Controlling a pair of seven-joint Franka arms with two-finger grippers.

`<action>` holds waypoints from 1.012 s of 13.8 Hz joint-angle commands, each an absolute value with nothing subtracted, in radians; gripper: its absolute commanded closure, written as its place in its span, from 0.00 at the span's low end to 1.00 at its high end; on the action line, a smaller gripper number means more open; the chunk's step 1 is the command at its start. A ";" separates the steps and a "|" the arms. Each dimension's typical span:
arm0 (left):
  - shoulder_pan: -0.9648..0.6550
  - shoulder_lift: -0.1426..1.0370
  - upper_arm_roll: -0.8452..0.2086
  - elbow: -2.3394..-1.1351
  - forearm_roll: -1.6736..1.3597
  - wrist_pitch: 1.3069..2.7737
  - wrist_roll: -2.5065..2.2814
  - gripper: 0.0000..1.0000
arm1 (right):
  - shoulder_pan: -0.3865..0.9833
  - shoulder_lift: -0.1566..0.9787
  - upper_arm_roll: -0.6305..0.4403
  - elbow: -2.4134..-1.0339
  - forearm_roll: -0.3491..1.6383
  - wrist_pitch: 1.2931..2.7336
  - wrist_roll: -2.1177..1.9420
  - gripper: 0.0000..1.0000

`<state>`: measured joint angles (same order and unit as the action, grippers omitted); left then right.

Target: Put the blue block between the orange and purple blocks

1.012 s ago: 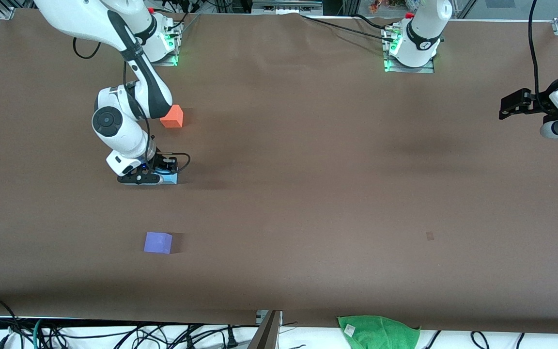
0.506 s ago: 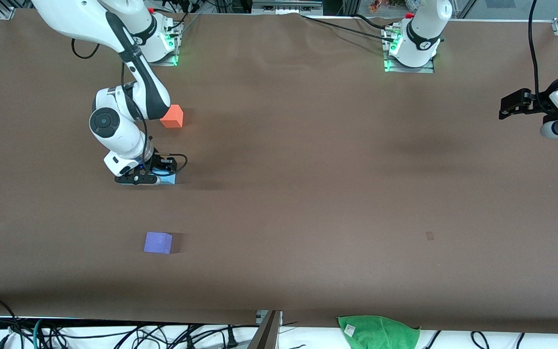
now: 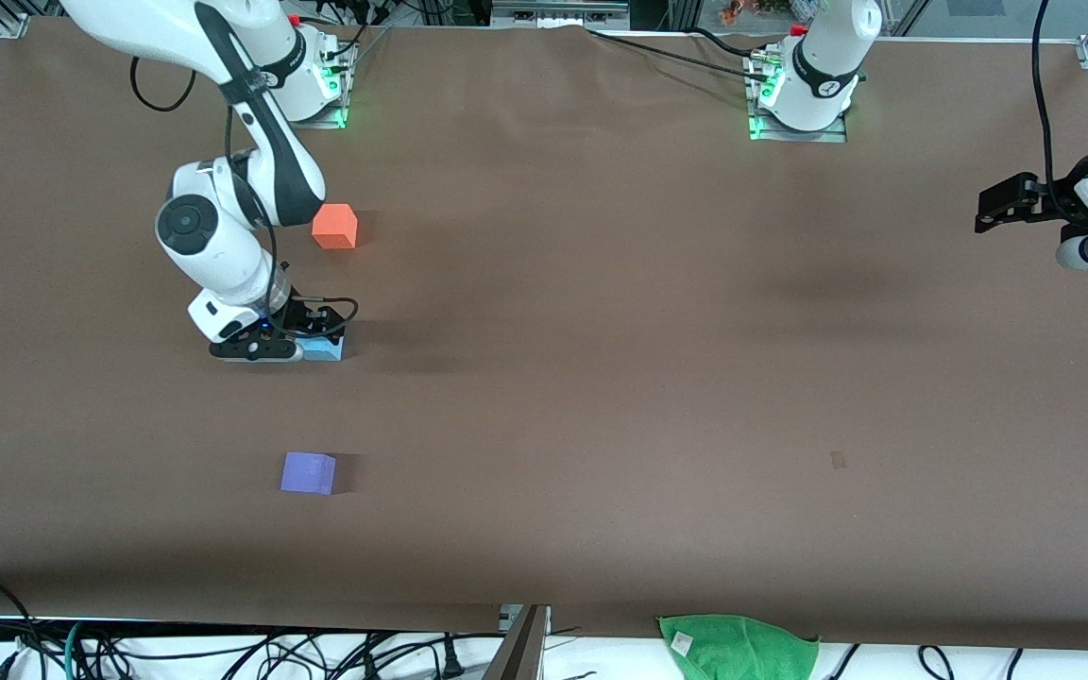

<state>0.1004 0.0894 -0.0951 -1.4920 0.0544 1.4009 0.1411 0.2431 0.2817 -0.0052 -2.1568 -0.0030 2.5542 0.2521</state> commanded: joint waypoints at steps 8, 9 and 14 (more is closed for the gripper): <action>0.129 0.083 -0.091 -1.493 -0.008 1.385 0.140 0.00 | 0.239 0.094 -0.020 -1.830 0.017 1.944 0.187 0.01; 0.136 0.083 -0.091 -1.494 -0.011 1.385 0.141 0.00 | 0.239 0.062 -0.024 -1.815 0.018 1.878 0.184 0.01; 0.137 0.083 -0.091 -1.493 -0.011 1.385 0.141 0.00 | 0.239 -0.060 -0.106 -1.773 0.018 1.697 0.028 0.01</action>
<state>0.1318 0.0896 -0.0916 -1.4933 0.0170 1.3959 0.1411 0.2424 -0.0463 -0.0576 -1.7789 -0.0024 1.7351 0.1257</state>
